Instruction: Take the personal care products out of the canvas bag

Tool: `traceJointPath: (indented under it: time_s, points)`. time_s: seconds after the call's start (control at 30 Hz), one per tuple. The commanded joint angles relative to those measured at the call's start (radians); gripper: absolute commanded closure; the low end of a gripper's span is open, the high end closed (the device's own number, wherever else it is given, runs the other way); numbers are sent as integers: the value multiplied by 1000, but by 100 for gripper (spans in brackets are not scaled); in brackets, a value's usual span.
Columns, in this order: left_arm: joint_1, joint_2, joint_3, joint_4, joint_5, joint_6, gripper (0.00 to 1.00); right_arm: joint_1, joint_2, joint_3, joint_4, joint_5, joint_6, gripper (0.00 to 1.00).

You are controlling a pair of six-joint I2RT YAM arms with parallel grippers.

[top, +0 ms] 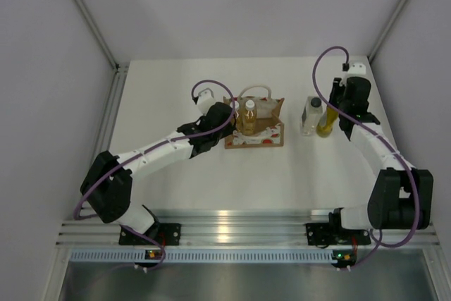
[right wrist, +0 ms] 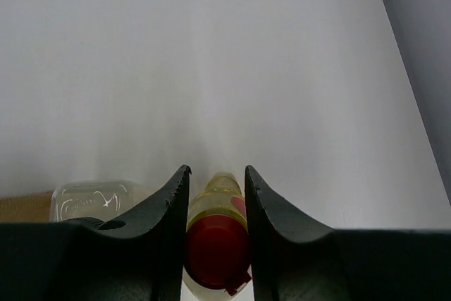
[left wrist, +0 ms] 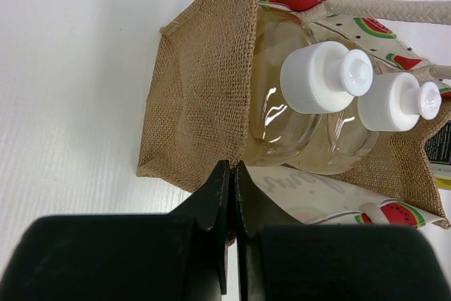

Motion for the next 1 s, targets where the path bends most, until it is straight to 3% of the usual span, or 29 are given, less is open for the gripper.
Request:
traceJointPath:
  time_s: [0.0, 0.03, 0.17, 0.23, 0.27, 0.47, 0.57, 0.8, 0.97]
  points:
    - [-12, -12, -3, -31, 51, 7, 100, -15, 5, 90, 98, 16, -12, 92]
    - [-12, -11, -5, -31, 53, 5, 100, -15, 10, 110, 63, 18, -14, 76]
    - [-12, -5, -5, -29, 57, 2, 100, -15, 30, 148, -2, -10, -6, 50]
    - [-12, -5, -6, -31, 56, 2, 100, -15, 34, 174, -43, -10, 15, 29]
    - [-12, -3, -5, -29, 56, 1, 100, -15, 34, 187, -65, -5, 29, 27]
    - [-12, -14, -9, -32, 51, 5, 100, -8, -24, 265, -196, -14, 96, 24]
    - [-12, -23, -14, -31, 40, 4, 100, 103, -82, 297, -240, 4, 124, 27]
    - [-11, -20, -9, -31, 22, 13, 100, 547, -196, 238, -240, 211, 224, 37]
    - [-11, -23, -15, -31, 23, 11, 100, 707, -188, 195, -183, 298, 281, 39]
